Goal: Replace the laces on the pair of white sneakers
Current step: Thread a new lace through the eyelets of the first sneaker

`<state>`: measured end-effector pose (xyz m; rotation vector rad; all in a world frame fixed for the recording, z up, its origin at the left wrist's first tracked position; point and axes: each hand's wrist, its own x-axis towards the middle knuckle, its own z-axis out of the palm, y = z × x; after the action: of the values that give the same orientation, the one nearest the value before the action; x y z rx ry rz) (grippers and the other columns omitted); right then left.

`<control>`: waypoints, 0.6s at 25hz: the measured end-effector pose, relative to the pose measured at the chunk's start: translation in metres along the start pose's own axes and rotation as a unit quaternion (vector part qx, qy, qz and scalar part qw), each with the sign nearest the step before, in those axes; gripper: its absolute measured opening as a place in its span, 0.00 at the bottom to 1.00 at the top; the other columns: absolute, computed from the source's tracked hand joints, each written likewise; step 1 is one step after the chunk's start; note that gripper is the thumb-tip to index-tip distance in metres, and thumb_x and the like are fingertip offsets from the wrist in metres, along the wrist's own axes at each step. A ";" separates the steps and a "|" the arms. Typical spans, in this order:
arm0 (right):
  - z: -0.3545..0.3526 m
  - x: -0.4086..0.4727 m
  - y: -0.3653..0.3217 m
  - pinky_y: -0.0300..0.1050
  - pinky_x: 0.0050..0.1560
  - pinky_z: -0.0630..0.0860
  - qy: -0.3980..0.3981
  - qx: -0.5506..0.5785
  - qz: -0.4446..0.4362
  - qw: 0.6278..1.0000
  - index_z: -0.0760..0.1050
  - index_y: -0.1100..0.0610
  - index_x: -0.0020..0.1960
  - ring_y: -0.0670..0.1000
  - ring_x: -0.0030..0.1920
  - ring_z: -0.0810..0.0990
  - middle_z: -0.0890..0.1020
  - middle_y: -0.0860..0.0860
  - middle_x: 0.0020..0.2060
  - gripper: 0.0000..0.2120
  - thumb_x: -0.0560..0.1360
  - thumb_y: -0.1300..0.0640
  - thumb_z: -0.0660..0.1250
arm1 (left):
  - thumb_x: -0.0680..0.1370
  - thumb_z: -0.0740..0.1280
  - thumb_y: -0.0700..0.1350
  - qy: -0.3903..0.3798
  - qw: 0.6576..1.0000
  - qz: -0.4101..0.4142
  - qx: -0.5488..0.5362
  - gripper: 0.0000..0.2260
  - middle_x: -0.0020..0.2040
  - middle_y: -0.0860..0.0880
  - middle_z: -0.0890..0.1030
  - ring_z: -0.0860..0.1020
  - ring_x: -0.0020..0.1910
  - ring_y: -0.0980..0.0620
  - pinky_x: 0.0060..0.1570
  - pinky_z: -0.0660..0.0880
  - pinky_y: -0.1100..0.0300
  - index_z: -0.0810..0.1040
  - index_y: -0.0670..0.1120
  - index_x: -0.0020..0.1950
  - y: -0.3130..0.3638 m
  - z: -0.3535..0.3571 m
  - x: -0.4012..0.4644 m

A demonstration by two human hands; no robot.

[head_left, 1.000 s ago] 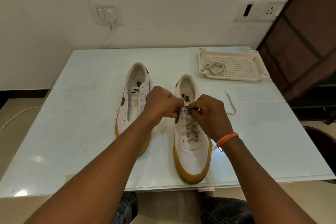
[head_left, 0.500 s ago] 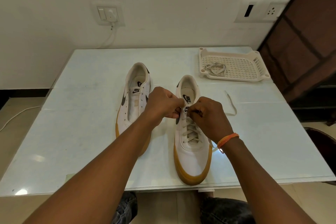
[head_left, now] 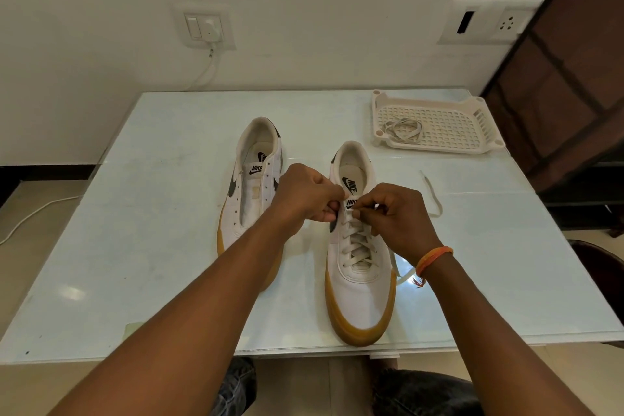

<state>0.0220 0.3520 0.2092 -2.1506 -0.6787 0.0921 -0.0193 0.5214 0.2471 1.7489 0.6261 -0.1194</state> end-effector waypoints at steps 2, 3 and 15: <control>0.003 0.000 -0.002 0.32 0.36 0.74 0.017 -0.014 0.002 1.000 0.84 0.56 0.42 0.40 0.32 0.76 0.80 0.44 0.36 0.03 0.71 0.63 0.74 | 0.72 0.76 0.39 -0.003 1.000 -0.003 0.000 0.07 0.37 0.39 0.84 0.85 0.36 0.43 0.36 0.83 0.55 0.82 0.37 0.43 0.000 0.000 0.000; 0.004 0.000 -0.004 0.33 0.38 0.74 0.022 -0.034 -0.005 0.999 0.85 0.56 0.42 0.40 0.33 0.76 0.81 0.45 0.36 0.03 0.71 0.63 0.74 | 0.71 0.76 0.39 -0.004 1.000 -0.005 0.000 0.07 0.37 0.39 0.84 0.85 0.36 0.43 0.37 0.83 0.54 0.82 0.37 0.42 0.001 0.000 0.000; 0.010 0.001 -0.001 0.36 0.43 0.74 0.018 -0.084 -0.049 0.995 0.85 0.58 0.42 0.47 0.37 0.79 0.83 0.52 0.37 0.02 0.71 0.64 0.73 | 0.72 0.76 0.40 -0.021 1.000 -0.011 -0.015 0.07 0.40 0.38 0.84 0.85 0.39 0.42 0.40 0.83 0.53 0.82 0.36 0.44 0.002 -0.001 -0.003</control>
<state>0.0191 0.3605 0.2040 -2.2689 -0.7947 -0.0599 -0.0211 0.5207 0.2499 1.7065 0.6129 -0.1613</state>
